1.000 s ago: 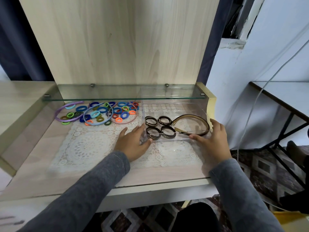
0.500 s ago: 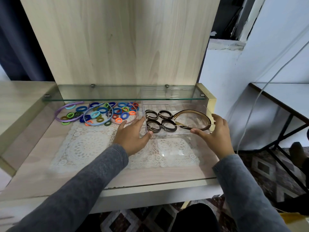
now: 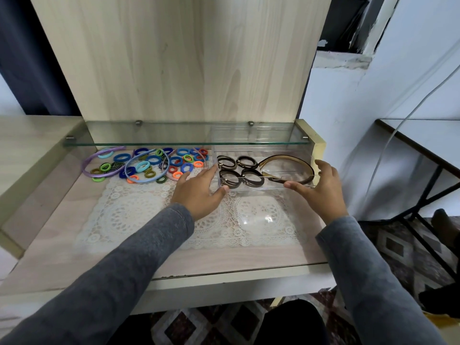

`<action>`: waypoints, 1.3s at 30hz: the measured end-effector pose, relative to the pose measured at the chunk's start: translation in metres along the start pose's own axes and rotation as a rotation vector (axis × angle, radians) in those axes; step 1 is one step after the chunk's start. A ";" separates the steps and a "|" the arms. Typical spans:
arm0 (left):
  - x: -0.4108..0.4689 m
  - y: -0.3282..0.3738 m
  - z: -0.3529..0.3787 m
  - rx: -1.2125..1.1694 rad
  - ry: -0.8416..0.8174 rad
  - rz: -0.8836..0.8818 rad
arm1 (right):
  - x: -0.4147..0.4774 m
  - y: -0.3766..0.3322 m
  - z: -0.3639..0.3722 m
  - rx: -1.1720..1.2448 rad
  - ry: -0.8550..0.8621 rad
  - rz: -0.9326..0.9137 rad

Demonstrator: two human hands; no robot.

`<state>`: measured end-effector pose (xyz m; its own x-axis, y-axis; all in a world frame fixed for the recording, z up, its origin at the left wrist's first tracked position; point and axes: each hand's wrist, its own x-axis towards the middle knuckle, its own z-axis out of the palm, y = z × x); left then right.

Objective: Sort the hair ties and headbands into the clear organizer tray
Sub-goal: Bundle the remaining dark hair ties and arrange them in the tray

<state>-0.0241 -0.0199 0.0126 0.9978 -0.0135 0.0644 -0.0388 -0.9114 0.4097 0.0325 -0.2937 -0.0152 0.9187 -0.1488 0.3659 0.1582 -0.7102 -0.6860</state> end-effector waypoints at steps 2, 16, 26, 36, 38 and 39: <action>0.006 -0.004 0.003 -0.001 0.009 0.001 | 0.004 0.001 0.003 0.002 -0.004 0.000; 0.052 -0.021 0.028 -0.127 0.260 -0.056 | 0.027 0.005 0.044 -0.024 0.199 -0.033; 0.077 -0.026 0.040 -0.282 0.410 -0.102 | 0.036 -0.008 0.068 -0.035 0.365 0.010; 0.094 -0.029 0.043 -0.236 0.453 -0.089 | 0.048 -0.010 0.081 -0.033 0.368 -0.007; 0.097 -0.030 0.043 -0.232 0.460 -0.083 | 0.050 -0.010 0.083 -0.050 0.370 -0.015; 0.099 -0.030 0.043 -0.229 0.464 -0.078 | 0.051 -0.010 0.083 -0.063 0.372 -0.022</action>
<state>0.0782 -0.0110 -0.0323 0.8717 0.2821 0.4008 -0.0276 -0.7881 0.6149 0.1082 -0.2371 -0.0424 0.7191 -0.3647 0.5915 0.1431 -0.7553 -0.6396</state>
